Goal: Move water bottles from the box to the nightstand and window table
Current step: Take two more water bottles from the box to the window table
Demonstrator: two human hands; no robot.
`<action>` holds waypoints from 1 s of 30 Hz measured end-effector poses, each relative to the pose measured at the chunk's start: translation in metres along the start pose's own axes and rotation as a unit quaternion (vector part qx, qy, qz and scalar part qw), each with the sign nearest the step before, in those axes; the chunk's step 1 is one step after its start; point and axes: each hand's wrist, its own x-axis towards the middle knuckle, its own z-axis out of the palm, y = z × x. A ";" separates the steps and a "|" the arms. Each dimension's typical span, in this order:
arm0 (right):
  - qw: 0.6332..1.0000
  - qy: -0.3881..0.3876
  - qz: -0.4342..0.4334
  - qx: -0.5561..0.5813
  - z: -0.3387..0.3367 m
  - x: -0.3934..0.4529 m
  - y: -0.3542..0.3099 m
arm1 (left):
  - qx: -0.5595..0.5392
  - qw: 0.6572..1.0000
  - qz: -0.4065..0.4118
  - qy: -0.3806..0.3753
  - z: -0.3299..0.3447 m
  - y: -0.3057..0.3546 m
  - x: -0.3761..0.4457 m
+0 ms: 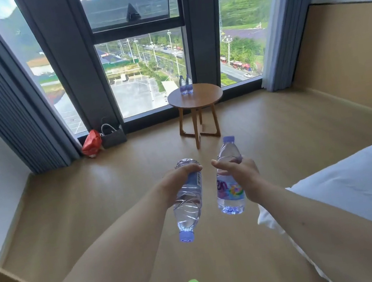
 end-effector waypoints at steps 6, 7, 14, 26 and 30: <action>1.000 0.022 0.005 -0.014 0.048 0.126 -0.039 | 0.011 0.999 -0.019 -0.025 -0.052 0.057 0.131; 1.000 0.025 0.007 -0.014 0.055 0.146 -0.048 | 0.014 0.999 -0.021 -0.032 -0.060 0.070 0.150; 0.999 0.034 0.002 0.003 0.090 0.267 -0.097 | 0.041 0.998 -0.007 -0.048 -0.099 0.155 0.265; 0.999 0.022 0.019 0.023 0.107 0.543 -0.124 | 0.040 0.998 -0.031 -0.026 -0.100 0.241 0.510; 0.999 0.011 0.021 0.028 0.101 0.640 -0.146 | 0.033 0.998 -0.046 0.001 -0.096 0.288 0.595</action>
